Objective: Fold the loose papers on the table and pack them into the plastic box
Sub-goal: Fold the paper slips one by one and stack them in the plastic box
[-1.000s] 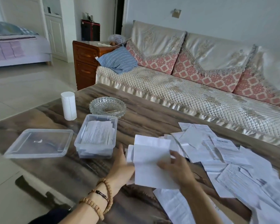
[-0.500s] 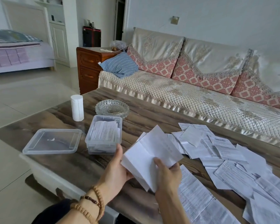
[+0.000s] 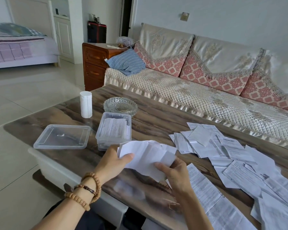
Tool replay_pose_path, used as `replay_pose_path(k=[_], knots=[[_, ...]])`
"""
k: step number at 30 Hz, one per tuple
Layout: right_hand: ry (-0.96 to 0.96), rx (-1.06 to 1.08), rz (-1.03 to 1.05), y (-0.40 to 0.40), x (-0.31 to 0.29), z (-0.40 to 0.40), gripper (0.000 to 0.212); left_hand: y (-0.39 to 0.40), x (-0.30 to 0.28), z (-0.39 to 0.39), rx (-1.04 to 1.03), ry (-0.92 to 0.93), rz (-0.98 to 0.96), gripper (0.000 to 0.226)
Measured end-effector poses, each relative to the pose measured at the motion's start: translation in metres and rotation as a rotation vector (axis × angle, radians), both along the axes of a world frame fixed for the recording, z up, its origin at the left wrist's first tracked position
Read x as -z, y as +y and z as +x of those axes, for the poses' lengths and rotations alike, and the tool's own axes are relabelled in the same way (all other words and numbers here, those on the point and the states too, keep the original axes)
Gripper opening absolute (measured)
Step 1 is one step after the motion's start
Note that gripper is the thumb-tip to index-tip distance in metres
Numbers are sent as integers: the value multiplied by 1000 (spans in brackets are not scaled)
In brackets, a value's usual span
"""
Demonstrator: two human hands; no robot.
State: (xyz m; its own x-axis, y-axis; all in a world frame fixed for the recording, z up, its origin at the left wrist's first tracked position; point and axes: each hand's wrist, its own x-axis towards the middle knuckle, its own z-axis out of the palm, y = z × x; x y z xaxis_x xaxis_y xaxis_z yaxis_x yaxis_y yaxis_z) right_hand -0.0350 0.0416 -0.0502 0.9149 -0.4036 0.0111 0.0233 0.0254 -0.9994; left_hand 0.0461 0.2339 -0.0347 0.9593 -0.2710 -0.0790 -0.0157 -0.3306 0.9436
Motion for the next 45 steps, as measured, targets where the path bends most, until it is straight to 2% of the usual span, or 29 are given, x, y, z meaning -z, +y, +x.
replay_pose_path(k=[3, 10, 14, 19, 22, 25, 27, 29, 31, 34, 36, 37, 40, 43, 45], knots=[[33, -4, -34, 6, -2, 0, 17, 5, 6, 1, 2, 20, -71, 23], [61, 12, -2, 18, 9, 9, 20, 5, 31, 0, -61, 171, -294, 25], [35, 31, 6, 15, 9, 11, 17, 0, 31, 3, -82, 133, -309, 24], [83, 40, -89, 15, 7, 12, 17, -2, 34, 6, -68, 24, -168, 14], [158, 64, -128, 13, 9, 15, 16, 1, 31, 5, -90, -117, -34, 16], [345, 76, -399, 16, 14, 25, 22, 7, 37, 7, -68, -178, 233, 28], [476, 85, -584, 23, 17, 27, 35, 10, 41, 5, -12, -199, 450, 34], [543, 96, -678, 30, 20, 27, 49, 12, 44, 3, -29, -254, 641, 40], [565, 132, -733, 33, 22, 24, 56, 12, 40, 0, -74, -320, 750, 51], [551, 170, -855, 32, 17, 17, 54, 7, 32, -5, -126, -474, 862, 75], [434, 214, -813, 24, 14, 6, 42, 0, 26, -10, -124, -620, 906, 70], [387, 238, -770, 17, 12, -1, 33, -5, 24, -13, -114, -669, 861, 61], [349, 288, -735, -16, 11, -29, 21, -34, 19, -35, 75, -701, 598, 40], [493, 339, -800, -68, 12, -65, 33, -76, 21, -71, 421, -686, 468, 35], [666, 326, -853, -105, 12, -89, 52, -102, 22, -93, 642, -669, 469, 38]])
